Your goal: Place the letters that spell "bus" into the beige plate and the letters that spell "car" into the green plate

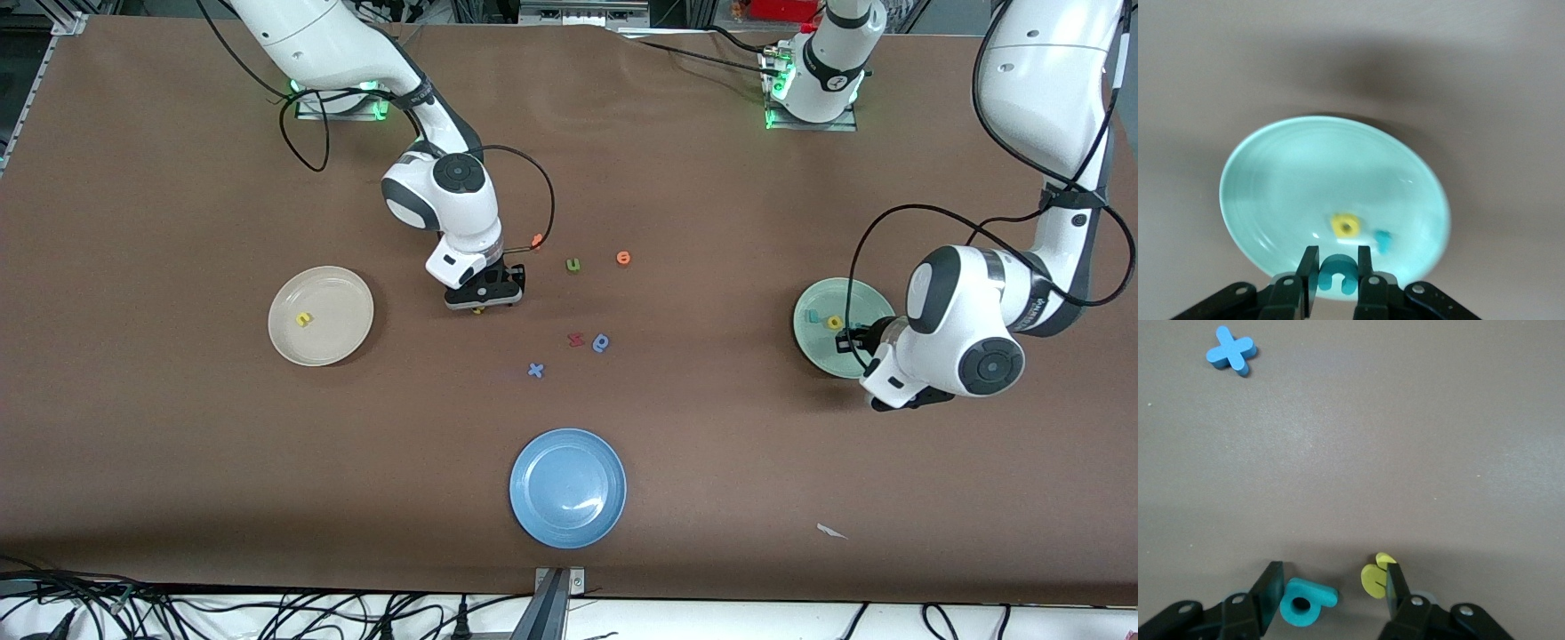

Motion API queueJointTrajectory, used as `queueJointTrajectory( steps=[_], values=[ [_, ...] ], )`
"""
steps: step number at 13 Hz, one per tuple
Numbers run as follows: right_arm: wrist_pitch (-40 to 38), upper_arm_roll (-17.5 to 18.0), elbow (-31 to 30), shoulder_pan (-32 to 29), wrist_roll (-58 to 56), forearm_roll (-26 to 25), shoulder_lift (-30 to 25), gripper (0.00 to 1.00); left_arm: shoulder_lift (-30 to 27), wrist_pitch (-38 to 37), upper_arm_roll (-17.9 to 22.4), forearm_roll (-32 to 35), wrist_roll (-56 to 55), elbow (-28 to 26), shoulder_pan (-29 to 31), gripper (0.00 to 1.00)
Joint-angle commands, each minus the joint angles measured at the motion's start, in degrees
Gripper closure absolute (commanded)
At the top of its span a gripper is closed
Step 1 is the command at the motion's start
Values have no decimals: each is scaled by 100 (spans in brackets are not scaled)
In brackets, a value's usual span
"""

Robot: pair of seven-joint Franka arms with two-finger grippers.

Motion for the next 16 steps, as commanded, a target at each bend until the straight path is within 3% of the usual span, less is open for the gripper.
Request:
queueJointTrajectory(
  steps=[1,3,4,5,6,13,16],
  values=[
    [78,-70,81,43,-3,-97,88,29,-267,1073,-71,187,411,-970,267,90],
    [78,-96,89,34,5,-88,114,29,-250,1129,-71,187,535,-998,364,84],
    [78,-96,89,25,31,-88,114,29,-258,1129,-62,187,536,-998,364,74],
    [61,-96,81,34,84,-79,114,29,-267,1103,-71,187,536,-963,364,41],
    [43,-96,81,25,102,-44,105,29,-302,1076,-71,187,527,-945,364,0],
    [-141,26,45,34,840,26,-26,29,-1189,111,-264,-154,509,-278,347,0],
    [-888,132,10,34,787,35,-439,29,-1637,-390,-273,-323,500,152,320,0]
  ],
)
